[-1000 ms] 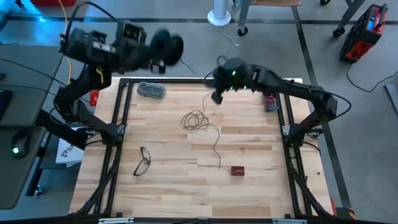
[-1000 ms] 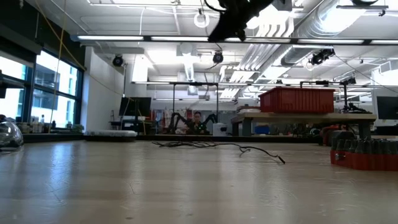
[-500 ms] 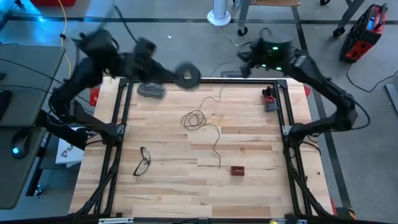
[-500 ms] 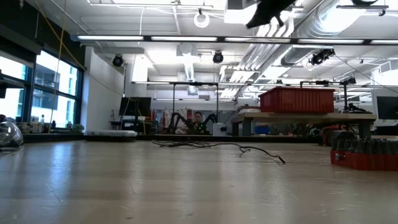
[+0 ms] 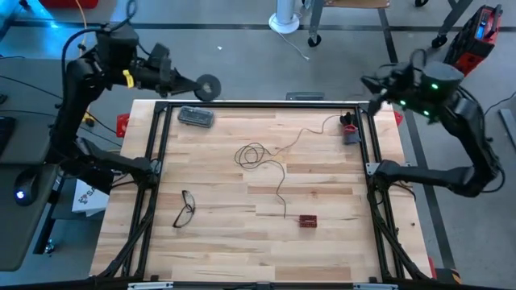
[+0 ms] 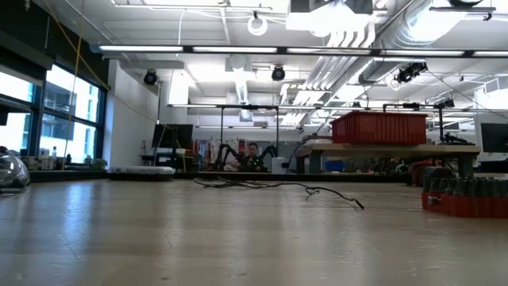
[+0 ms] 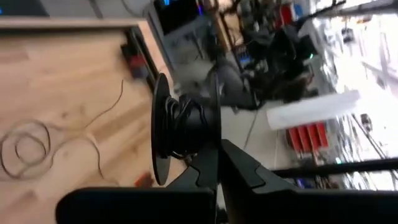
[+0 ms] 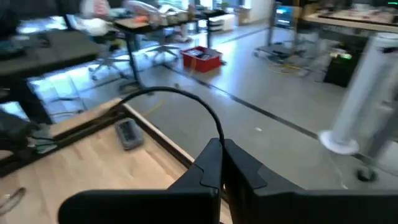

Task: Coil cords
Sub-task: Uncoil the black wire from the spool

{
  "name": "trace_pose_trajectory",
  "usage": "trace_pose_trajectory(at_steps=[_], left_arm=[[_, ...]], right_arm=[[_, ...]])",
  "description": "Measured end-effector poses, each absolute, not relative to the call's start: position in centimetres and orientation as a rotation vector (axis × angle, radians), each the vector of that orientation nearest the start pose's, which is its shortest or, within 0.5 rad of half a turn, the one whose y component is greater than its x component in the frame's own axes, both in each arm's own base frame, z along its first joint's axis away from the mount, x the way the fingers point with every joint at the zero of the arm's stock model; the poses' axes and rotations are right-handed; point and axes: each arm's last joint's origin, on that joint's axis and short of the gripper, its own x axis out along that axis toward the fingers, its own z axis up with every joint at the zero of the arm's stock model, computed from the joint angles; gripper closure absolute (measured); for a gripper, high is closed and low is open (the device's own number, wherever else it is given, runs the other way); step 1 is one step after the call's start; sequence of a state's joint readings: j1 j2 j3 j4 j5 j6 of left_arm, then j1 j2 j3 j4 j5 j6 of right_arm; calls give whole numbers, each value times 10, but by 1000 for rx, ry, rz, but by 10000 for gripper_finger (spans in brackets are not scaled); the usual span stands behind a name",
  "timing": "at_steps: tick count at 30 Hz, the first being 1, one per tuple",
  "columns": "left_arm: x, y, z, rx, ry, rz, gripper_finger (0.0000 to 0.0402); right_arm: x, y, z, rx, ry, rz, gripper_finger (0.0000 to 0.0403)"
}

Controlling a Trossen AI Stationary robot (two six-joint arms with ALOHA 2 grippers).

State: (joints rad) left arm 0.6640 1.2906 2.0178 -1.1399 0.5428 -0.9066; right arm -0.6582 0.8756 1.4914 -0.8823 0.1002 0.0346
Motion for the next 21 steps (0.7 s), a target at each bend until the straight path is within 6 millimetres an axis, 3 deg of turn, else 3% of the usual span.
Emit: trace_pose_trajectory(at_steps=[6, 9, 13, 21], left_arm=[[165, 91, 522, -1232, 416, 15, 401], [171, 96, 517, -1204, 418, 117, 401], [174, 105, 523, -1064, 271, 273, 401], [174, 120, 564, -749, -147, 255, 401]], right_arm=[[60, -54, 465, 115, 306, -866, 403], [53, -48, 464, 144, 290, -864, 403], [52, -42, 463, 234, 267, -705, 403], [87, -51, 458, 336, 348, -344, 403]])
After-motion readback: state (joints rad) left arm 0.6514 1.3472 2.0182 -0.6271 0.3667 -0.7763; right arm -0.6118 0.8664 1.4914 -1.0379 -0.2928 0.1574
